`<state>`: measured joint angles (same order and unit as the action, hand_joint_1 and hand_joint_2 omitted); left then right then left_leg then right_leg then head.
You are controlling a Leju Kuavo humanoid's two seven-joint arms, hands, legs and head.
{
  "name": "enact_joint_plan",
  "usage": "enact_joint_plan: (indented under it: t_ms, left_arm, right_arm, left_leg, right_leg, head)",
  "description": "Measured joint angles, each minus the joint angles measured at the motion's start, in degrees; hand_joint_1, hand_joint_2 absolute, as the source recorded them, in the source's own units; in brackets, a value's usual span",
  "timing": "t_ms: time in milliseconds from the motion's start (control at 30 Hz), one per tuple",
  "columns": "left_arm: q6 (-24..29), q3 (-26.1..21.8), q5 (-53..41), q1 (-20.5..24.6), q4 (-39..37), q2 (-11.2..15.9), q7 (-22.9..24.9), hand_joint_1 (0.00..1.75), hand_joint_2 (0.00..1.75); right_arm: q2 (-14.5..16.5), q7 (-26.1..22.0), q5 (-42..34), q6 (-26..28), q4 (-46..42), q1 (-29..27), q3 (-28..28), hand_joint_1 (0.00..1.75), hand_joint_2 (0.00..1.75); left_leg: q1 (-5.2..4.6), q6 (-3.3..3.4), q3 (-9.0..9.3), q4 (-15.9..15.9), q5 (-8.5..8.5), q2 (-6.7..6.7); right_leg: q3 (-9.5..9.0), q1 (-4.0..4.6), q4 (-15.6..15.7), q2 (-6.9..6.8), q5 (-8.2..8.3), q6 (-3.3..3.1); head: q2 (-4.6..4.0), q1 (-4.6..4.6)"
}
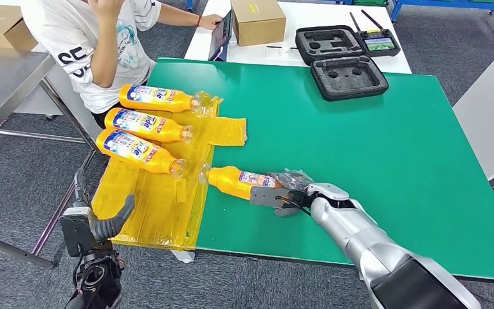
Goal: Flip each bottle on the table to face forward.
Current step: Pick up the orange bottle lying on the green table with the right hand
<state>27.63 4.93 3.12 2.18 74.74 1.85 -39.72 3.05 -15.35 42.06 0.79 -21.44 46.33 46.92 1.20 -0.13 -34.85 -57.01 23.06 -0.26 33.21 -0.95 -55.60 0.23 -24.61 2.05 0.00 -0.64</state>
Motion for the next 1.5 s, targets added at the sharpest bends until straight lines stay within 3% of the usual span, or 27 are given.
enact_joint_plan:
  t_ms: [133,467,667,900,1067,1267,1500]
  left_arm:
    - [0.0,-0.6,-0.4,-1.3,1.2,-0.1,-0.1,0.0,1.75]
    - [-0.4,-2.6,0.2,-4.3,5.2,-0.7,-0.4,0.0,1.75]
    - [-6.5,-2.6,4.5,-7.7,10.3,-1.5,1.4,0.0,1.75]
    - [-18.3,2.6,11.0,-9.8,14.6,-2.0,7.7,0.0,1.75]
    - [-25.7,8.8,13.2,-7.2,15.1,-2.0,10.7,0.0,1.75]
    - [-28.1,15.4,14.5,-2.1,13.6,-2.0,11.4,0.0,1.75]
    - [-28.7,18.3,14.8,-0.1,12.0,-1.8,11.5,0.0,1.75]
  right_arm:
    - [0.3,-6.4,-4.2,7.8,-2.4,-1.8,-3.5,1.75,1.75]
    - [1.3,-19.5,-13.7,20.9,-13.7,-7.9,-12.8,1.75,1.75]
    - [2.9,-24.2,-20.0,28.0,-23.6,-14.3,-16.5,1.75,1.75]
    - [3.8,-24.5,-26.3,26.6,-29.6,-20.0,-16.7,1.75,1.75]
    - [5.5,-24.5,-28.6,24.1,-30.1,-22.7,-15.2,1.75,1.75]
    - [7.9,-24.5,-29.3,22.5,-29.9,-25.2,-12.0,1.75,1.75]
    - [8.9,-24.5,-28.8,22.1,-29.3,-26.1,-10.3,1.75,1.75]
  left_leg:
    - [0.0,0.0,-0.12,0.0,0.0,0.0]
    - [0.0,0.0,-0.24,0.0,0.01,-0.03]
    - [0.0,-0.01,-0.31,0.0,0.02,-0.02]
    - [0.0,0.0,-0.38,0.0,0.02,-0.03]
    - [0.0,-0.01,-0.38,0.0,0.01,-0.06]
    - [0.01,-0.01,-0.38,0.0,0.01,-0.04]
    - [0.0,-0.01,-0.44,0.0,0.02,-0.03]
  right_leg:
    - [0.12,0.01,0.0,0.0,-0.01,0.0]
    - [0.23,-0.01,0.0,-0.01,-0.02,0.0]
    - [0.32,0.0,0.0,-0.01,-0.04,-0.01]
    - [0.37,-0.01,0.0,-0.02,-0.03,-0.01]
    - [0.38,0.0,0.0,-0.04,-0.03,-0.01]
    - [0.4,0.01,0.0,-0.02,-0.03,-0.01]
    - [0.44,-0.01,0.0,-0.02,-0.03,-0.01]
  head:
    - [0.0,0.01]
    - [0.0,0.0]
    - [0.0,-0.01]
    - [0.0,0.02]
    - [0.0,0.01]
    - [0.0,0.0]
    - [-0.01,0.01]
